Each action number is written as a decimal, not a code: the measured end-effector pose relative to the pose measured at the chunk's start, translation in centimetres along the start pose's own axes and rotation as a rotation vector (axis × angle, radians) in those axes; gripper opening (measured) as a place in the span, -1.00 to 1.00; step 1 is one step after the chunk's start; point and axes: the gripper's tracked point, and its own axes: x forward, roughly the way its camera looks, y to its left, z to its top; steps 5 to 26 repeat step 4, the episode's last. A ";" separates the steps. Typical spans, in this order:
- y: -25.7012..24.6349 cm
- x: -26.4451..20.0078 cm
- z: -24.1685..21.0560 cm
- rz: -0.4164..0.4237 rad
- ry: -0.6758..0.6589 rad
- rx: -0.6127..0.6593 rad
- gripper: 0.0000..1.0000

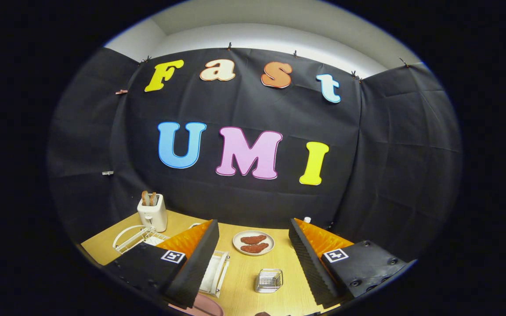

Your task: Take the plate from the dish rack, then take the spoon from the basket and place it into the plate.

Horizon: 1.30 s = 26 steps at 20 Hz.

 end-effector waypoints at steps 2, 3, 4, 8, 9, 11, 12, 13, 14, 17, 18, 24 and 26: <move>-0.2 0.1 -0.2 -0.005 0.003 0.003 0.96; -0.2 0.2 -0.4 -0.005 0.008 0.005 0.96; -0.2 0.2 -0.5 -0.004 0.013 0.007 0.96; -0.2 0.2 -0.5 -0.004 0.013 0.007 0.96; -0.2 0.2 -0.5 -0.004 0.013 0.007 0.96; -0.2 0.2 -0.5 -0.004 0.013 0.007 0.96; -0.2 0.2 -0.5 -0.004 0.013 0.007 0.96; -0.2 0.2 -0.5 -0.004 0.013 0.007 0.96; -0.2 0.2 -0.5 -0.004 0.013 0.007 0.96; -0.2 0.2 -0.5 -0.004 0.013 0.007 0.96; -0.2 0.2 -0.5 -0.004 0.013 0.007 0.96; -0.2 0.2 -0.5 -0.004 0.013 0.007 0.96; -0.2 0.2 -0.5 -0.004 0.013 0.007 0.96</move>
